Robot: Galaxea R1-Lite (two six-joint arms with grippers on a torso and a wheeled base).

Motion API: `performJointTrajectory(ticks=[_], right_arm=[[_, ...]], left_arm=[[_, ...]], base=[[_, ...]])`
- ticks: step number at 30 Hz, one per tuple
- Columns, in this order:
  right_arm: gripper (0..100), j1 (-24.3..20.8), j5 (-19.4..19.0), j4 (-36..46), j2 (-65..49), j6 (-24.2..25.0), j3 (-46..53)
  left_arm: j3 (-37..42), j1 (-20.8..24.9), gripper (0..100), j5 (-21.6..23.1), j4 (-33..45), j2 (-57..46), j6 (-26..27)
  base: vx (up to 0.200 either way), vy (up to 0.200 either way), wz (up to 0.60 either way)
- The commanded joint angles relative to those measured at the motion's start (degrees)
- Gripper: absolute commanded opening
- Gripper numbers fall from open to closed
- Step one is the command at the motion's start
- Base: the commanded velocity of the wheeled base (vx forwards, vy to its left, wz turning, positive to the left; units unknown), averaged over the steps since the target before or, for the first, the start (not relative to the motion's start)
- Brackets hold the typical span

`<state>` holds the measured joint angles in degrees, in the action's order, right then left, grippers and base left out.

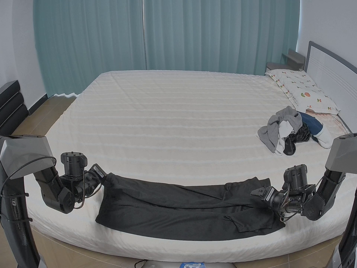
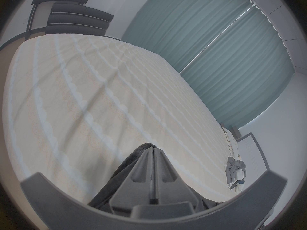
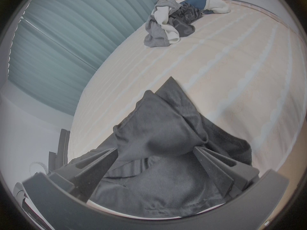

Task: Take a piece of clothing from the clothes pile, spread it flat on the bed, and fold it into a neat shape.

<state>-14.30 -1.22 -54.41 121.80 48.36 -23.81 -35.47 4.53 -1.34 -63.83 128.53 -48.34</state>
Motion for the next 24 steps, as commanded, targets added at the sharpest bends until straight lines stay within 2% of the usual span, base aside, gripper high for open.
performJointTrajectory(ticks=[1, 10, 21, 22, 24], right_arm=[[100, 0.4, 0.4, 0.2, 0.8, 0.1, -1.4], [100, 1.2, 2.9, 2.6, 1.5, 0.0, -2.6], [100, 1.2, 2.9, 3.8, 3.2, 0.2, -5.1], [0, 1.2, 2.9, 3.9, 3.4, 0.2, -5.3], [0, 1.2, 3.0, 4.0, 3.1, 0.2, -5.1]], left_arm=[[-0.5, -0.2, 0, -0.1, -0.1, -0.1, -0.1], [-0.6, -0.4, 0, -0.1, -0.1, 0.0, -0.1], [-0.6, -0.3, 0, -0.1, -0.1, 0.0, -0.2], [-0.6, -0.2, 0, -0.1, -0.1, 0.0, -0.2], [-0.5, -0.2, 0, -0.1, -0.1, 0.0, -0.2]], base=[[0.000, 0.000, 0.00], [0.000, 0.000, 0.00], [0.000, 0.000, 0.00], [0.000, 0.000, 0.00], [0.000, 0.000, 0.00]])
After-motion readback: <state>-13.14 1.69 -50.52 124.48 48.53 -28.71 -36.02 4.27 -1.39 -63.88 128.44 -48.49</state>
